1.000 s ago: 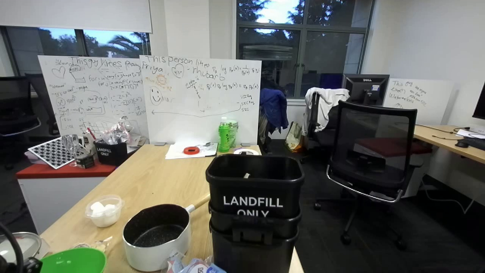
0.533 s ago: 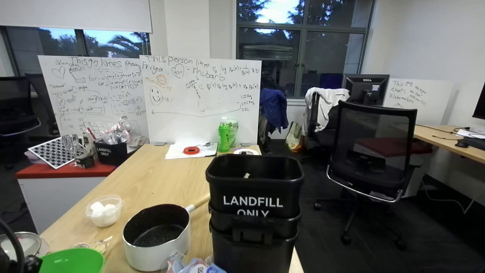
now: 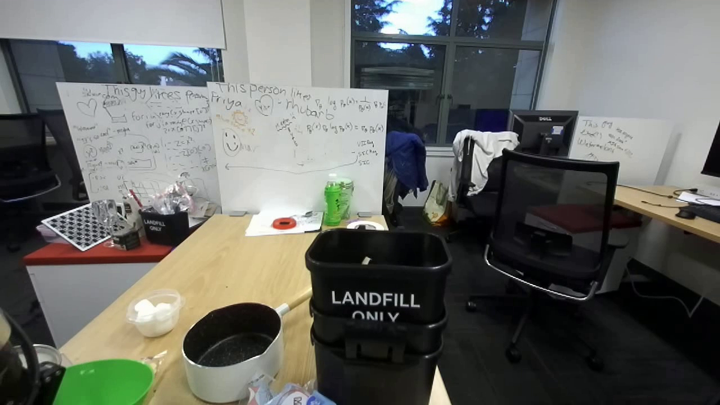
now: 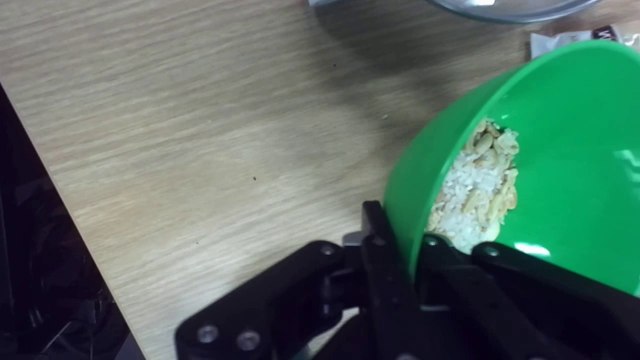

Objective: Pour the contents in the green bowl into the white pot

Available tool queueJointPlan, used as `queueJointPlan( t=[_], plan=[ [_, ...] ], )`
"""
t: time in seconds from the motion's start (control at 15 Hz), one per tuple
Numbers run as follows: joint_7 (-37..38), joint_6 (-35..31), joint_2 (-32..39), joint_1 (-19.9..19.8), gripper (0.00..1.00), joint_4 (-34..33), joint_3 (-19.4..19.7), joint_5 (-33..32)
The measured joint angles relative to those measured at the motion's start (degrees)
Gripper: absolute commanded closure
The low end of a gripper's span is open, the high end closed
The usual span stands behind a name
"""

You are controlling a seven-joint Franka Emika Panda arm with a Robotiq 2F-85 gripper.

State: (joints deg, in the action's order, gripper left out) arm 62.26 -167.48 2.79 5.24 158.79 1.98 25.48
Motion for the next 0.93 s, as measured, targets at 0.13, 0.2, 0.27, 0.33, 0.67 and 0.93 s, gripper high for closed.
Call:
queueJointPlan(
  t=[0.13,0.2,0.27,0.33,0.67,0.93],
  plan=[
    [1.5,0.8,-1.5,-0.5,0.99,0.0,0.0,-2.7],
    [2.4,1.5,-2.4,-0.8,0.99,0.0,0.0,-4.2],
    [3.3,2.3,-3.4,-1.1,0.99,0.0,0.0,-5.9],
    [4.7,3.6,-4.4,-1.5,0.99,0.0,0.0,-8.4],
    [12.0,20.1,-13.0,-4.8,0.99,-1.5,-0.6,-22.5],
    [12.3,30.2,-18.0,-5.9,0.99,-6.4,-2.2,-25.1]
  ],
)
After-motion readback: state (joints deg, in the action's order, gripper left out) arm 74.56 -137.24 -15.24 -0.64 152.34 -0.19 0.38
